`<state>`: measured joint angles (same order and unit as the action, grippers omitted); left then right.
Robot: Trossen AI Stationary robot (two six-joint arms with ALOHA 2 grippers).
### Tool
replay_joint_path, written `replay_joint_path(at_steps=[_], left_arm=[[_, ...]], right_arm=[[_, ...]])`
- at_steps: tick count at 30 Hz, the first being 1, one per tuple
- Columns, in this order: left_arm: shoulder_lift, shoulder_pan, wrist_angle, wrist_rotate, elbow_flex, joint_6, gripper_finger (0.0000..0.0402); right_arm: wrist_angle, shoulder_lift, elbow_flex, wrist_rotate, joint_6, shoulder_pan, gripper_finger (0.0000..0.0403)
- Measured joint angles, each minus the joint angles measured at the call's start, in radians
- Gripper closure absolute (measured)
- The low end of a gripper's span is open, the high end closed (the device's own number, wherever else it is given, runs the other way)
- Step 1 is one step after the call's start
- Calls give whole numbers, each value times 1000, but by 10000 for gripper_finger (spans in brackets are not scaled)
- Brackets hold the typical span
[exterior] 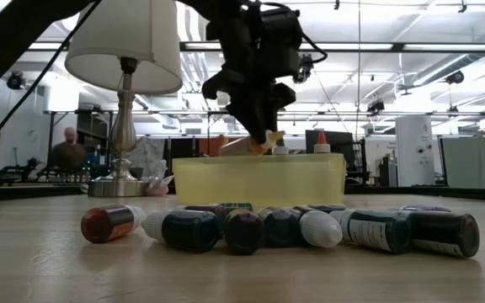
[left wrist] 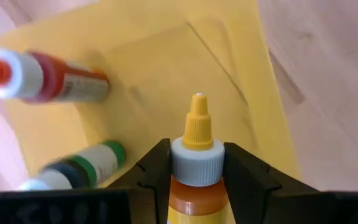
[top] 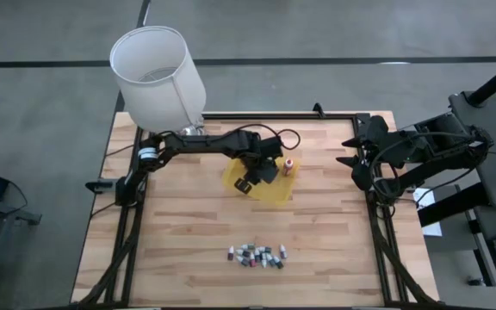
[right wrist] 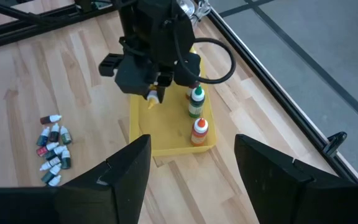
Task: Pick & Place food coloring
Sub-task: Put the large yellow food coloring bottle into the yellow bin
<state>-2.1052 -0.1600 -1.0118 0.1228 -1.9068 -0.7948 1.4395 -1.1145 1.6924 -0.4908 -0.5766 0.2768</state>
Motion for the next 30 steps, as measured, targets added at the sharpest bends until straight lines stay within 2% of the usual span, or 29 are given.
replay_joint_path(at_steps=[8, 30], left_arm=[[19, 0, -50, 132, -3, 125, 303], [86, -1, -237, 142, -1, 187, 303]], right_arm=[[0, 0, 0, 0, 0, 0, 179], [-7, 0, 0, -5, 0, 0, 179]])
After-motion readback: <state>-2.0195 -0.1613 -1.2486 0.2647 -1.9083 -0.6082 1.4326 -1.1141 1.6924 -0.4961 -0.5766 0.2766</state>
